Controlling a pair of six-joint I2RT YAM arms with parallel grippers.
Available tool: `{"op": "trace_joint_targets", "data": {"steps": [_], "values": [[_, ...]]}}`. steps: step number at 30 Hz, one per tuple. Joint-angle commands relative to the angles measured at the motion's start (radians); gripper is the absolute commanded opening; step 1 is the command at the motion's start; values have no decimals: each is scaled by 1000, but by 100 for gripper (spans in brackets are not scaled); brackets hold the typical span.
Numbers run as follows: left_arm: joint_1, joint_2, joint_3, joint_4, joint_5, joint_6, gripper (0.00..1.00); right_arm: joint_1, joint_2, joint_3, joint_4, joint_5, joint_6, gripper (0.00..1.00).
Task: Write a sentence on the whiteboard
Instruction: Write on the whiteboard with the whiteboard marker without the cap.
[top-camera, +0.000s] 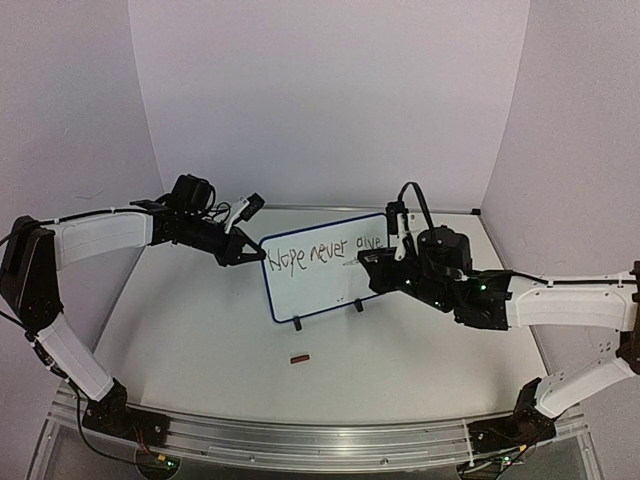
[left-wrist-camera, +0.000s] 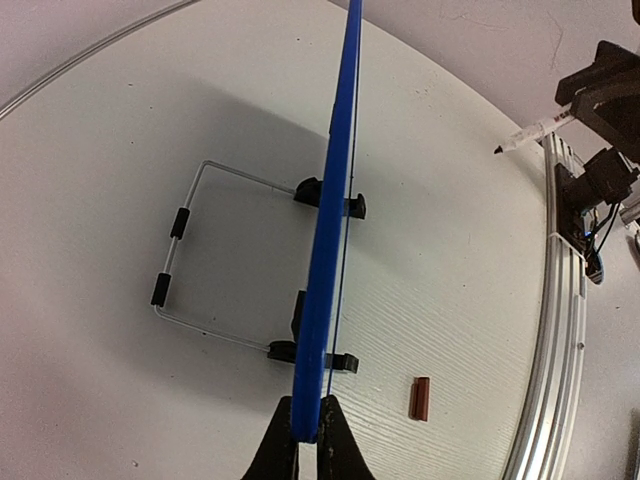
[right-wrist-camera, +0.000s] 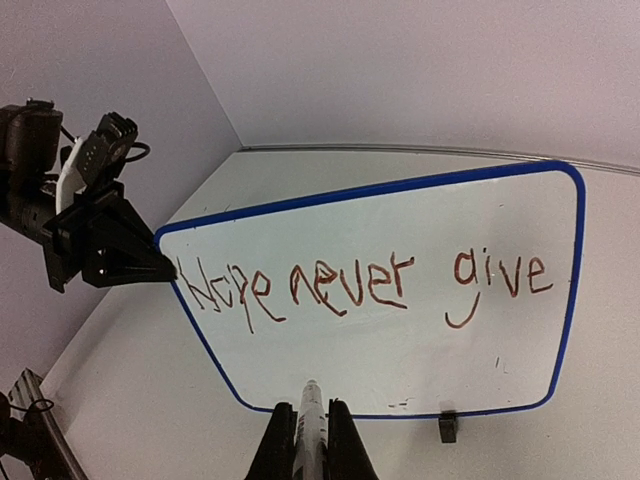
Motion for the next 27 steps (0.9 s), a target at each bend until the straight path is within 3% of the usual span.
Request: {"op": "trace_joint_targets", "data": {"steps": [1, 12, 27], "values": [[-11, -2, 3, -35, -68, 40, 0, 42, 50, 53, 26, 7, 11, 0], [-12, -3, 3, -36, -70, 39, 0, 126, 244, 145, 89, -24, -9, 0], [-14, -3, 4, -38, -75, 41, 0, 132, 481, 330, 132, -60, -69, 0]]}}
